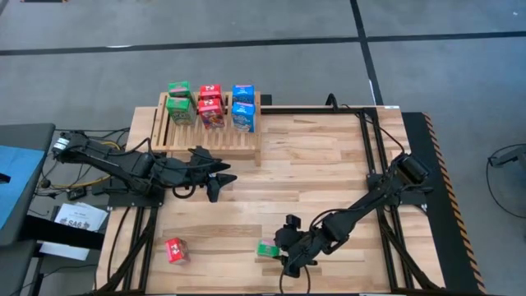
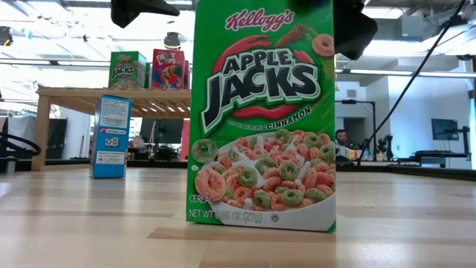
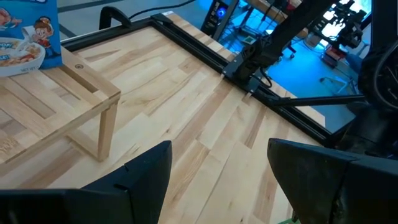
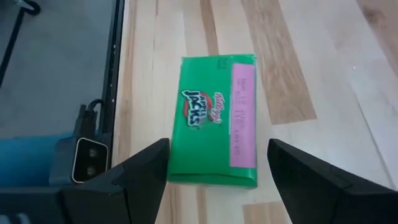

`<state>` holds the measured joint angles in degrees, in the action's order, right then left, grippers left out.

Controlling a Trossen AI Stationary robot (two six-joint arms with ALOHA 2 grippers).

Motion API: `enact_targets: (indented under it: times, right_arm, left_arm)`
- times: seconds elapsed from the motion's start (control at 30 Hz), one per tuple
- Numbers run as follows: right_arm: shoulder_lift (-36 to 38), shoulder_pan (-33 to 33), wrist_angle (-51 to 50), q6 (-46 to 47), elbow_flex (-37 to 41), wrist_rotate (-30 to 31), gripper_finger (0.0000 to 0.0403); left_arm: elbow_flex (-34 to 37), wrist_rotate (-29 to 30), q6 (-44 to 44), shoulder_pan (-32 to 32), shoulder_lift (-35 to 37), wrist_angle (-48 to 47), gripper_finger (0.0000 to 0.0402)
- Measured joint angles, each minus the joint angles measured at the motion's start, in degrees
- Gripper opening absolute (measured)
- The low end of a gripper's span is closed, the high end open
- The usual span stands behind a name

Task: Stack cereal on shelf
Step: Put the green cereal box on the shelf aligned with the other green cereal box

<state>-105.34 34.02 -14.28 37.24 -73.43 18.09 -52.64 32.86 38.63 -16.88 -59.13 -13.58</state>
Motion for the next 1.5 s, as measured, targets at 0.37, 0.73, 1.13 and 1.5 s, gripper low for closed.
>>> enact_targets:
  times: [0.37,0.73,1.13,1.5]
  right_arm:
    - [0.0,-0.1,-0.1,0.5,0.0,0.0,0.0297]
    - [0.0,-0.5,-0.2,0.7,0.0,-1.5,0.0276]
    - [0.0,-0.4,-0.4,0.6,0.0,-1.6,0.0231]
    - [0.1,-0.4,-0.5,-0.3,0.0,-1.6,0.0228]
  left_arm:
    - [0.0,0.1,0.0,0.0,0.0,0.0,0.0254]
    - [0.0,0.0,0.1,0.0,0.0,0.0,0.0254]
    - [0.0,-4.1,2.2,3.7,0.0,-1.2,0.0295]
    - [0.0,-9.1,0.6,3.4,0.0,-0.7,0.0355]
